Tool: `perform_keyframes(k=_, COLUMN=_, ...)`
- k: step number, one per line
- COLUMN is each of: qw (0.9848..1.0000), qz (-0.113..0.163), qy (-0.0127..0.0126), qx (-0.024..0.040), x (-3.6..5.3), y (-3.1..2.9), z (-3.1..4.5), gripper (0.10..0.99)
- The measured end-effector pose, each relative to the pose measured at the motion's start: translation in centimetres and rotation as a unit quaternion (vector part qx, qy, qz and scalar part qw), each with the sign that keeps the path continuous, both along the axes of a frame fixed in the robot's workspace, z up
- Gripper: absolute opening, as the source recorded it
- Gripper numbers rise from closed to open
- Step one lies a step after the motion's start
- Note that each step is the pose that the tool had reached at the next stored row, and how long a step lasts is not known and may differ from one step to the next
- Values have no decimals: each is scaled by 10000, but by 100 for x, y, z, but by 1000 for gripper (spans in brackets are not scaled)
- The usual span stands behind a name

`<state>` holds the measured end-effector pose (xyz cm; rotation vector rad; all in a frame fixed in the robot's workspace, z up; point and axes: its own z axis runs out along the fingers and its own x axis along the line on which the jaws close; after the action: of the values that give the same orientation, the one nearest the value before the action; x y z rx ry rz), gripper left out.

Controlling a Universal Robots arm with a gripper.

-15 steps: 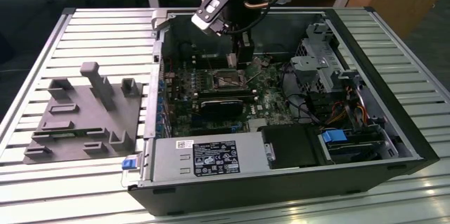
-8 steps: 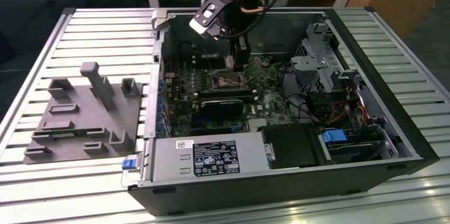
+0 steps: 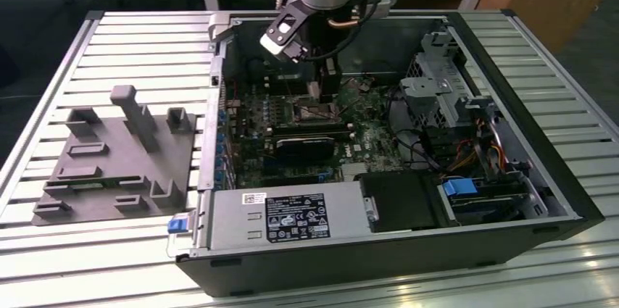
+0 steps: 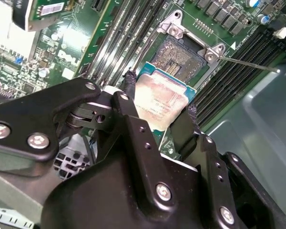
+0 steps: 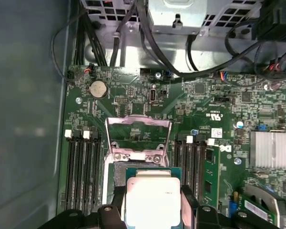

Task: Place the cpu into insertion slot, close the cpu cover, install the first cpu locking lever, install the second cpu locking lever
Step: 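Place the cpu into insertion slot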

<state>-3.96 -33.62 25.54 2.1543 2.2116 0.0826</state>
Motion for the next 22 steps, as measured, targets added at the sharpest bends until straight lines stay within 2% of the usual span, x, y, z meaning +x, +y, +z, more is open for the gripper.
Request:
perform_keyframes(k=6, qw=10000, qz=1, qy=0, qx=-10, x=-24, y=36, z=-104, gripper=541)
perform_keyframes(k=22, qw=10000, qz=1, qy=0, qx=-94, x=-61, y=132, z=-351, gripper=541)
